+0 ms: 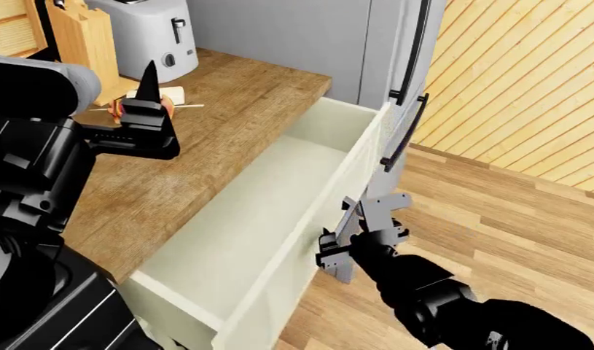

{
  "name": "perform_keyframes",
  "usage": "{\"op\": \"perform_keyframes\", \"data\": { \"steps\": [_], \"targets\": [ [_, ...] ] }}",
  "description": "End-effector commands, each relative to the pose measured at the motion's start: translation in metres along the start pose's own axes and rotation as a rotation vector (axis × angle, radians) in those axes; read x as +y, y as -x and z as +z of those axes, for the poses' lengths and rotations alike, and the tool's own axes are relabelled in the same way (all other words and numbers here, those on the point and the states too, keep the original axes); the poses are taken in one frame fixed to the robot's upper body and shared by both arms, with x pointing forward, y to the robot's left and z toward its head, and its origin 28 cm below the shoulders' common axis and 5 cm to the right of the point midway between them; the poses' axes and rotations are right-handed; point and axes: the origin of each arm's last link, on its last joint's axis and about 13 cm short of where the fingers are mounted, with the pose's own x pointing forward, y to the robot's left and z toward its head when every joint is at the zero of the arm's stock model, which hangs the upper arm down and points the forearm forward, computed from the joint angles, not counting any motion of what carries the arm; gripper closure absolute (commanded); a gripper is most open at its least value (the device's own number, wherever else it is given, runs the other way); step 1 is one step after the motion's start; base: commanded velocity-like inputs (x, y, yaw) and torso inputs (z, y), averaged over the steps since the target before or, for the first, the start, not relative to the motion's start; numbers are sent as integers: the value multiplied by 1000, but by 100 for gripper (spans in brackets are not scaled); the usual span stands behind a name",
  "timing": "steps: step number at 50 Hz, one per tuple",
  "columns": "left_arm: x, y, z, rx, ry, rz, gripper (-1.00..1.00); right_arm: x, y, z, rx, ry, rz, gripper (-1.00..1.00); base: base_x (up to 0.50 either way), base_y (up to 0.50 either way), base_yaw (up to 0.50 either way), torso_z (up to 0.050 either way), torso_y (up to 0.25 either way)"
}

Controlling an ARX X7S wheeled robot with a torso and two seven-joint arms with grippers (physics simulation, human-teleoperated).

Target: Close the left drawer.

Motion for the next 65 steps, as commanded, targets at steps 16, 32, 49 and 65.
{"op": "perform_keyframes", "data": {
  "steps": [16,32,49,65],
  "targets": [
    [-1,0,-1,5,-1,-2,-100,52,-28,20,0,47,237,-100,0,0,0,0,1],
    [-1,0,-1,4,1,-4,-100,81,-27,32,21,149,396,-100,0,0,0,1,0],
    [-1,0,0,2,3,-6,-100,109,-22,37,21,247,567,-100,0,0,0,0,1],
    [-1,1,-1,3,0,-7,-100,105,-24,51,-44,216,547,-100,0,0,0,0,1]
  ]
}}
